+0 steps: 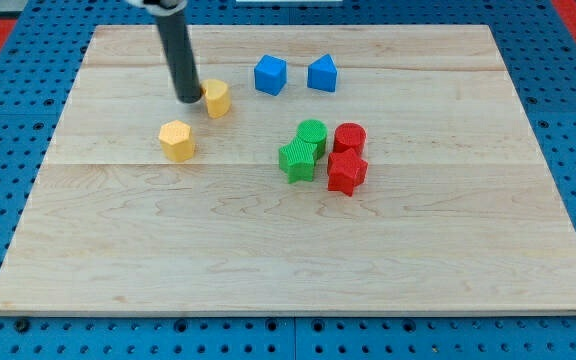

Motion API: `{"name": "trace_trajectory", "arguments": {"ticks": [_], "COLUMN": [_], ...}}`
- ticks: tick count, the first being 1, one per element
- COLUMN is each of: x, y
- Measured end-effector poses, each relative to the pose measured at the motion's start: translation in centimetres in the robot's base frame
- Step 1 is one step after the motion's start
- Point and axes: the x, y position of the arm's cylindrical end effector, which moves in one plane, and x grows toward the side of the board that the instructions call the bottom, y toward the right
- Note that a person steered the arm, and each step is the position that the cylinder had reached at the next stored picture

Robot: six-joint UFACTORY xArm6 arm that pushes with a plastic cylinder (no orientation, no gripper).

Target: Slide the yellow hexagon below the yellow heart

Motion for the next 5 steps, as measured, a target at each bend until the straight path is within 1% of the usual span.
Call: {"name": "trace_trajectory", "arguments": {"ticks": [1,2,3,4,5], "x": [0.0,2.3,9.6,10.4,10.0], "y": [-5.6,-11.0,-11.1,-7.5,-4.6]}}
